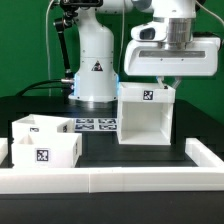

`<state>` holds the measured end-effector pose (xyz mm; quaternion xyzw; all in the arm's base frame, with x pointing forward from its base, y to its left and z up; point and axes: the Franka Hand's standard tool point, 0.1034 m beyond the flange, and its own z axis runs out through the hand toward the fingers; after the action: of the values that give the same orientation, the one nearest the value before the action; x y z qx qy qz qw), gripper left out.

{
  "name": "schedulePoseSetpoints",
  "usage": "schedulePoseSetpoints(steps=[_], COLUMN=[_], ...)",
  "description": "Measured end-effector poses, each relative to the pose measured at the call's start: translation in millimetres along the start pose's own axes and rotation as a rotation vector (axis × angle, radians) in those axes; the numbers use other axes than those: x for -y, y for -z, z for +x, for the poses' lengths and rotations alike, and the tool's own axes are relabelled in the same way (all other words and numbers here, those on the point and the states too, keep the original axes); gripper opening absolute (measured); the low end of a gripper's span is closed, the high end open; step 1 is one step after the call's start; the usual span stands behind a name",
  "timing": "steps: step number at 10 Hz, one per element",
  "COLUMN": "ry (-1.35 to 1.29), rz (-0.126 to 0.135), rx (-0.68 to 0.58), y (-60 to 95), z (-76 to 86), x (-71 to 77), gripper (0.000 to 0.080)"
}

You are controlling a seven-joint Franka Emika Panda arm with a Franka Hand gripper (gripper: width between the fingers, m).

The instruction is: Assemble drawer

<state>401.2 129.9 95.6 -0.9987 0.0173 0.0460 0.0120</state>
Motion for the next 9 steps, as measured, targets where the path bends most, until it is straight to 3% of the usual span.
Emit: schedulePoseSetpoints(steps=[5, 9], ry=[0.009, -0.01], rz=[0.022, 0.034], rx=[-0.039, -0.087], y=[5.9, 11.4], z=[54.8, 107.9], x=[-14.1, -27.5], gripper=[0.0038, 0.0038])
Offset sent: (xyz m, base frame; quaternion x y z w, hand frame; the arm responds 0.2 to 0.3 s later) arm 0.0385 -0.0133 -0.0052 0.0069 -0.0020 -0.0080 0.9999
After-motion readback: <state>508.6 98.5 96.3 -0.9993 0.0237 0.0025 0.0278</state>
